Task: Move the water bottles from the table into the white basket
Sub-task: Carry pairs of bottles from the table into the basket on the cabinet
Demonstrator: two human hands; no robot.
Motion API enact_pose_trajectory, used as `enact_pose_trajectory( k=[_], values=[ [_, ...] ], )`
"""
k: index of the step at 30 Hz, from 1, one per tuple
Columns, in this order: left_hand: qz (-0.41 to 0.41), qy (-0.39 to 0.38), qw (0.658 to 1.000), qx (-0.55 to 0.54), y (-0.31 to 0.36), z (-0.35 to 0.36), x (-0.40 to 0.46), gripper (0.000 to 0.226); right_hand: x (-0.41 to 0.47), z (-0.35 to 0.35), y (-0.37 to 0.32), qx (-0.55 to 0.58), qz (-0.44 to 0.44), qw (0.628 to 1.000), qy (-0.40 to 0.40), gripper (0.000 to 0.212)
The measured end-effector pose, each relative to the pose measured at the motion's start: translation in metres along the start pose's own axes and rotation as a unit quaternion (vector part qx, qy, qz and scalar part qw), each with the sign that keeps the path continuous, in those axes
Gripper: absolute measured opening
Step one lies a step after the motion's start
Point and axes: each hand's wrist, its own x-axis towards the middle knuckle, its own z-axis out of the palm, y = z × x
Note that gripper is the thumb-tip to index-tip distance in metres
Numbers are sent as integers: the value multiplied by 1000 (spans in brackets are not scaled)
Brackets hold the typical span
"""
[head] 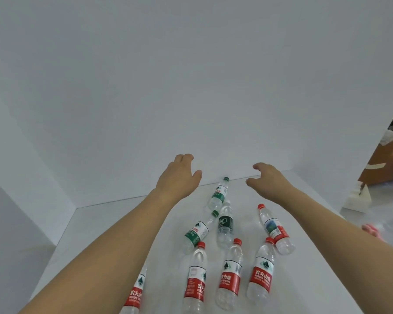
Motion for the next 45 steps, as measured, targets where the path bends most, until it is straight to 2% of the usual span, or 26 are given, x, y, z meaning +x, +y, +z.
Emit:
enact_pose_trajectory(
  k=[7,11,14,16,19,21,26,30,32,35,40,45],
  values=[
    [-112,-93,988,-43,-19,85,90,56,96,41,69,-35,101,990,-92,60],
    [-139,-156,976,-57,-21,165,158,54,150,81,120,-89,161,972,-149,54],
    [-157,-191,967,-55,-19,230,197,49,181,112,159,-121,197,959,-161,46],
    [-171,-213,961,-41,-21,280,220,53,196,138,190,-142,243,946,-163,44],
    [-200,-217,956,-8,-28,341,246,64,208,170,230,-154,308,923,-174,42],
    [-221,-197,955,10,-34,371,258,66,215,188,252,-159,321,917,-177,40],
    [-254,-168,952,34,-53,416,270,63,230,211,281,-133,299,937,-126,30],
    [-248,-139,958,25,-60,422,266,59,236,213,280,-120,250,953,-121,17],
    [-225,-123,966,6,-61,415,260,57,235,209,274,-104,232,961,-106,22],
    [-197,-77,974,-77,-55,389,252,52,234,194,258,-58,189,978,-72,29],
    [-194,22,951,-241,-25,309,227,54,217,148,210,45,99,994,-20,31],
    [-174,107,927,-313,10,203,172,58,180,78,143,184,51,980,50,30]
  ],
)
